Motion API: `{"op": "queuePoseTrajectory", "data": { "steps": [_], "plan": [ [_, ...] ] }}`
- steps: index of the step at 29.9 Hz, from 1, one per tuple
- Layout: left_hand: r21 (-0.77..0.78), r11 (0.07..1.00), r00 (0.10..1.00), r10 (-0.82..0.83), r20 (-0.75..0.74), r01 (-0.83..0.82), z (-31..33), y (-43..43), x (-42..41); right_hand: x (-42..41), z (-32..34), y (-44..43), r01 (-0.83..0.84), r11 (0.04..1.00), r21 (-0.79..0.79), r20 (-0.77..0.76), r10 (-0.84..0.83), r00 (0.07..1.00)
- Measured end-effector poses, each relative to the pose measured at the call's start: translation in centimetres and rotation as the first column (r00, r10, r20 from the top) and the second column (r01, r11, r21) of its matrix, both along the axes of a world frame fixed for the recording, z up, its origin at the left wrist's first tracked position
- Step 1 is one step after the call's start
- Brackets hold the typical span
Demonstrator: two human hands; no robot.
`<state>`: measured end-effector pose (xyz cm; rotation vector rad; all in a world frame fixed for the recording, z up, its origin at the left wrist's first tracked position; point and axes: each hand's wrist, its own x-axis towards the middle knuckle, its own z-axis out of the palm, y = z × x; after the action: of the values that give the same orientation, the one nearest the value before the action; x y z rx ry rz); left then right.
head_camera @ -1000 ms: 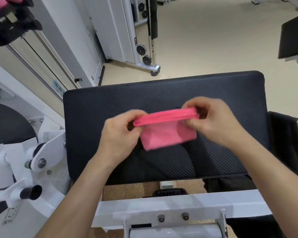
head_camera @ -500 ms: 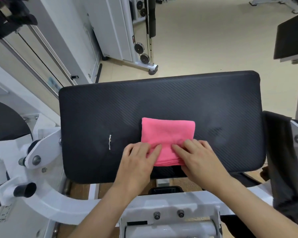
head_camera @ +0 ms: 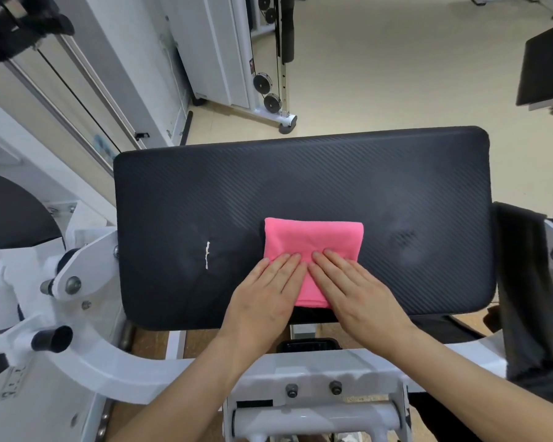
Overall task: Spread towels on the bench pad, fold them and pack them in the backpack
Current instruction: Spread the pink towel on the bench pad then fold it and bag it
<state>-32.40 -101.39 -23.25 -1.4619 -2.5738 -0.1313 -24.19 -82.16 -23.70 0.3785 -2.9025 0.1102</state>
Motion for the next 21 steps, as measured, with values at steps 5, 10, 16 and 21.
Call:
{"op": "queuePoseTrajectory", "data": {
  "steps": [5, 10, 16, 21],
  "plan": [
    [0.106, 0.994, 0.972, -0.025, 0.232, 0.000, 0.0, -2.4, 1.6, 1.1, 0.1, 0.6, -0.112, 0.981, -0.156, 0.124, 0.132, 0.984],
    [0.156, 0.952, 0.784, 0.118, 0.610, -0.265, 1.3, -3.0, 0.2, 0.7, 1.3, 1.6, 0.048, 0.824, -0.565, 0.267, 0.128, 0.955],
    [0.190, 0.845, 0.575, 0.160, 0.803, -0.500, 2.3, -2.0, -0.9, -0.5, 2.6, 2.1, 0.279, 0.519, -0.808, 0.331, 0.007, 0.944],
    [0.202, 0.792, 0.603, 0.244, 0.760, -0.576, 1.9, -0.8, -0.8, -0.9, 1.9, 1.6, 0.334, 0.404, -0.851, 0.310, -0.127, 0.942]
  ]
}}
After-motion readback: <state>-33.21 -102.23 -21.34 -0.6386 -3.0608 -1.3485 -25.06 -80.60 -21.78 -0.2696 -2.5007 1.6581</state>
